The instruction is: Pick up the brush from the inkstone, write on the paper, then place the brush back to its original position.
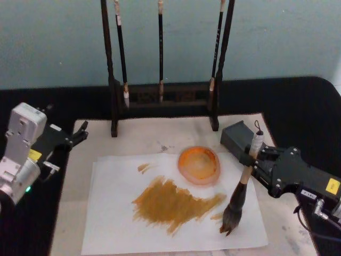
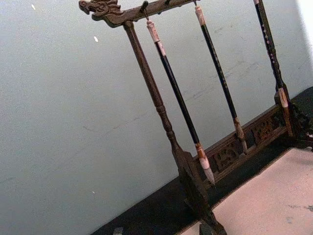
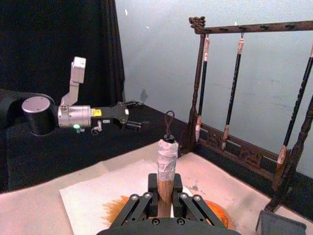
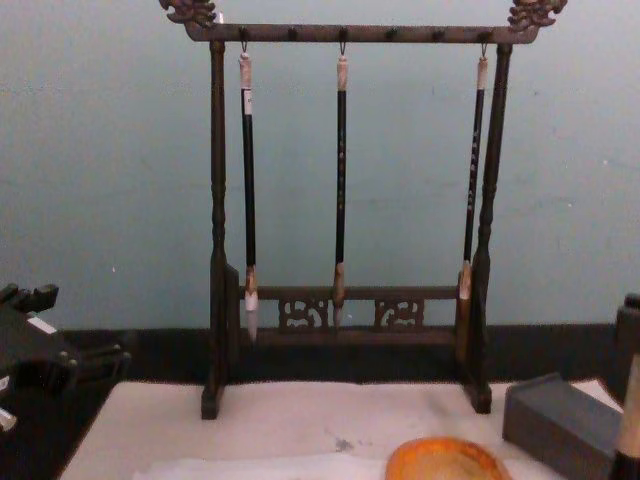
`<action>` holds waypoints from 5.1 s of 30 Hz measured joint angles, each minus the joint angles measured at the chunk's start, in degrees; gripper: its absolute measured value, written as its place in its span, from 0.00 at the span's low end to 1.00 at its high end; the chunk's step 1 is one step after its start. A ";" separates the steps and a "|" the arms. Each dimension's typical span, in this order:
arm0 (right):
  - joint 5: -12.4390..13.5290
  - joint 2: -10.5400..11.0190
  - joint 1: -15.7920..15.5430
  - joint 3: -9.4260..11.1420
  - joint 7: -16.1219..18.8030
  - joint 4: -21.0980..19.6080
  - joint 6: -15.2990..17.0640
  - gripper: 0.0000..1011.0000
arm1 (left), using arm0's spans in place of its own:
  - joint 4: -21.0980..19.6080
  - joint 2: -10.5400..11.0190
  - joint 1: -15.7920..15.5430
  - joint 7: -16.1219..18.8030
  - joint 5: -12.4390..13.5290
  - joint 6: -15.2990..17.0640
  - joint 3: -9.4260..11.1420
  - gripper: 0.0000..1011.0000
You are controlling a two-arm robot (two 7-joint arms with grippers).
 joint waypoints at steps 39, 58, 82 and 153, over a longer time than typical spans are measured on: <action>-5.18 0.04 -3.08 5.21 -3.37 -0.86 -0.54 0.16 | 0.00 0.00 0.00 0.00 0.00 0.00 0.00 1.00; -1.49 -3.05 0.07 6.24 -1.02 -1.26 -2.85 0.16 | 0.00 0.00 0.00 0.00 0.00 0.00 0.00 1.00; 12.23 -14.51 12.91 3.10 -2.30 10.58 -0.47 0.16 | 0.00 0.00 0.00 0.00 0.00 0.00 0.00 1.00; 40.40 -19.69 23.49 -3.89 -14.21 35.37 14.06 0.16 | 0.00 0.00 0.00 0.00 0.00 0.00 0.00 1.00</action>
